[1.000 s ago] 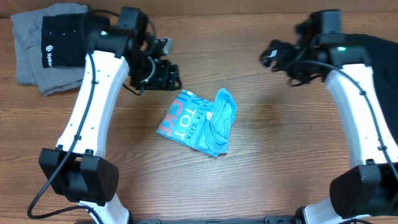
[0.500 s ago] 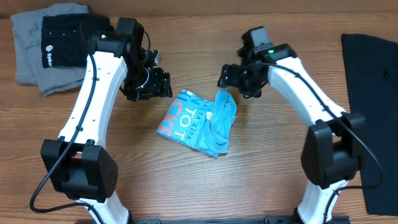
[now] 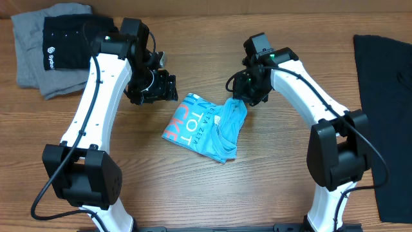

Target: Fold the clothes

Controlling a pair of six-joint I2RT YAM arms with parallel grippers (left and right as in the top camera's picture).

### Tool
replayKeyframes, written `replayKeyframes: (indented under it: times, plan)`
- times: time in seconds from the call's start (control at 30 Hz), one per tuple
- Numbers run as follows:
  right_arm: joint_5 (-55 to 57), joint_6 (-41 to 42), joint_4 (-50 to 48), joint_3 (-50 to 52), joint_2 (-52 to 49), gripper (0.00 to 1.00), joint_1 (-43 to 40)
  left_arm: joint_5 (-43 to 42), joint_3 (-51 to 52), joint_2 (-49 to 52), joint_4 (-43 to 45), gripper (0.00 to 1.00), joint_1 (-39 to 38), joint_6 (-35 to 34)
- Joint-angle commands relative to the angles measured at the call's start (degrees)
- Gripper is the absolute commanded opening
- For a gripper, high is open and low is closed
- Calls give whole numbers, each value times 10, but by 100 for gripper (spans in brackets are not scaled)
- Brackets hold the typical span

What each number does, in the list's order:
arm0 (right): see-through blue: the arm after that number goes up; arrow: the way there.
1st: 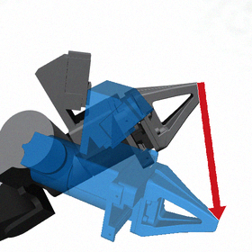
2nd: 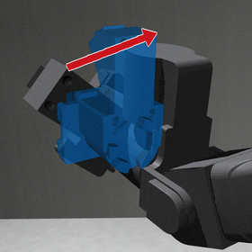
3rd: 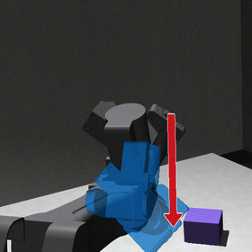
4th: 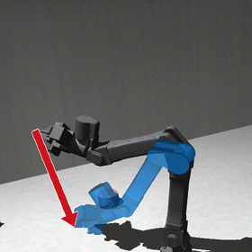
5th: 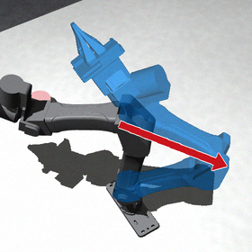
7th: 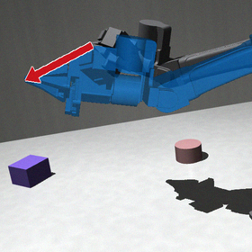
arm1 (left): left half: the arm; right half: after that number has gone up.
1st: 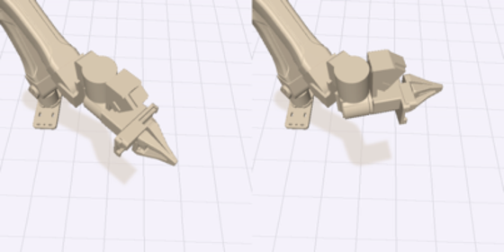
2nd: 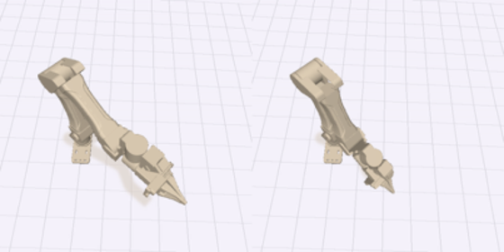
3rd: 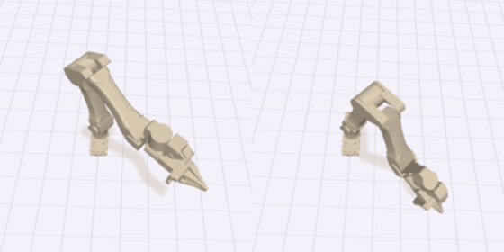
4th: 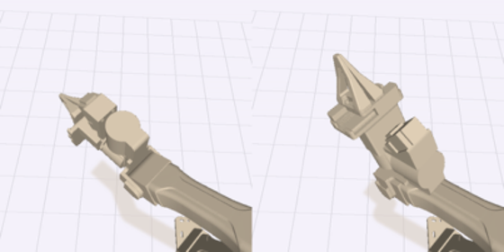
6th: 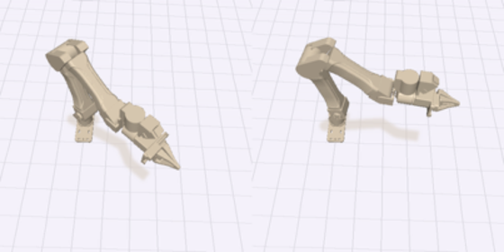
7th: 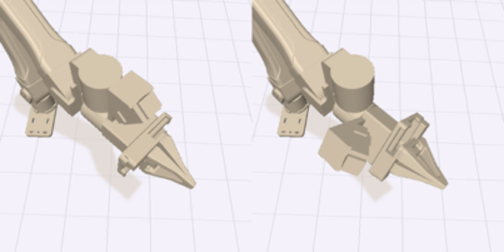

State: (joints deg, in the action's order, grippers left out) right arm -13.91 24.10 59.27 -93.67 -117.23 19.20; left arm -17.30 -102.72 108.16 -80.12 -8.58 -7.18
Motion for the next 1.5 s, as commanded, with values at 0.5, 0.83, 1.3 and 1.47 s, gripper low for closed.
replayKeyframes:
  times: [0.5, 0.83, 1.3, 1.47]
  plan:
    - [211, 2, 204, 0, -13, 48, -16, 10, 3, 6, 0, 81, -1, -5]
    - [254, 90, 263, -15, 40, 31, -40, 10, 3, 6, 0, 84, -1, -5]
    - [30, 16, 153, 33, 124, 55, 40, 10, 3, 6, 9, 87, -1, -5]
    - [-38, 17, 89, 114, 124, 55, 64, 10, 3, 6, 9, 88, -1, -5]
